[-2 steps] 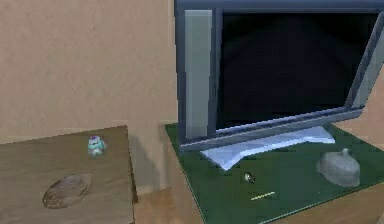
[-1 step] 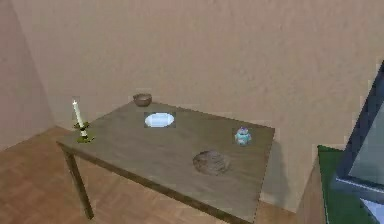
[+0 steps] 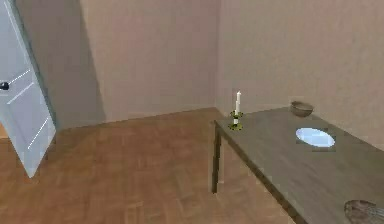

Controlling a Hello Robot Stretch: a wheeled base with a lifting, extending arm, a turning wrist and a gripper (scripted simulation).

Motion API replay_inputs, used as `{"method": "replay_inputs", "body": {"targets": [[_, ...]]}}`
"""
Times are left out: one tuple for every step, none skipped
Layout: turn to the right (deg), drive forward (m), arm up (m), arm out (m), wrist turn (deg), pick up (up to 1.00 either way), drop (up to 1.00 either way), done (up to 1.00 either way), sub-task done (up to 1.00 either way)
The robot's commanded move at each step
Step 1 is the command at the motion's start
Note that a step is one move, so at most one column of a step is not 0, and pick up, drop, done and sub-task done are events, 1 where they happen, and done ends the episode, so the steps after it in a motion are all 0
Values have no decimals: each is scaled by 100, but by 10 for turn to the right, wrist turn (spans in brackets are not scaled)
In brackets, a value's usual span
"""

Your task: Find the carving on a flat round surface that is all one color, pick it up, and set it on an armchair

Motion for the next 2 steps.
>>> {"method": "replay_inputs", "body": {"targets": [[-270, 0, 0, 0, 0, 0, 0, 0, 0], [0, 0, 50, 0, 0, 0, 0, 0, 0]]}}
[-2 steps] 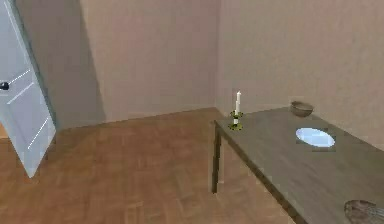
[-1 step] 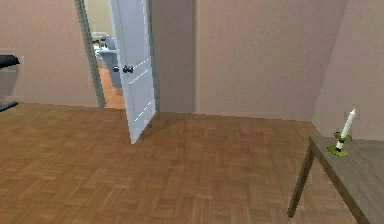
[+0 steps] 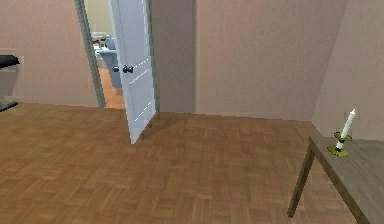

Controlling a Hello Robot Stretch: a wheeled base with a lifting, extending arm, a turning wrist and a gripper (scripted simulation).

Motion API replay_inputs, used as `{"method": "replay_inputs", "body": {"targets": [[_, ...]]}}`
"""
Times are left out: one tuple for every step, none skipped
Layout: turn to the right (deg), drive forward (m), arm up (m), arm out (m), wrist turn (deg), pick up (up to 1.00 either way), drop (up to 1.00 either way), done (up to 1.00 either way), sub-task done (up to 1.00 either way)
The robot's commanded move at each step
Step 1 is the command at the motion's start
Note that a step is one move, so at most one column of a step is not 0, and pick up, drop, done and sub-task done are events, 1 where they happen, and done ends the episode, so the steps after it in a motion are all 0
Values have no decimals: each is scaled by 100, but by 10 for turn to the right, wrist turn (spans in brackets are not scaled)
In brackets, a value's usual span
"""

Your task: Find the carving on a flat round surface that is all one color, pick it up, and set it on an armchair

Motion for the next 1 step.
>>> {"method": "replay_inputs", "body": {"targets": [[0, 0, 32, 0, 0, 0, 0, 0, 0]]}}
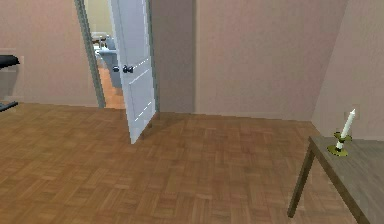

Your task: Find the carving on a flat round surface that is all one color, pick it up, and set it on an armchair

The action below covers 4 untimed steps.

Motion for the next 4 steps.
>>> {"method": "replay_inputs", "body": {"targets": [[0, 0, 0, 50, 0, 0, 0, 0, 0], [0, 0, 0, 0, 450, 0, 0, 0, 0], [0, 0, 0, 0, 450, 0, 0, 0, 0], [0, 0, 0, 0, 270, 0, 0, 0, 0]]}}
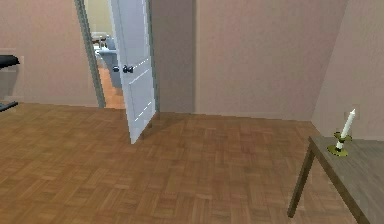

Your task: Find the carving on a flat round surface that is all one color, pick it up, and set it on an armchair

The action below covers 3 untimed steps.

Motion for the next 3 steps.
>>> {"method": "replay_inputs", "body": {"targets": [[0, 0, -30, 0, 0, 0, 0, 0, 0], [0, 0, 0, 0, 0, 100, 0, 0, 0], [0, 0, 10, 0, 0, 0, 0, 0, 0]]}}
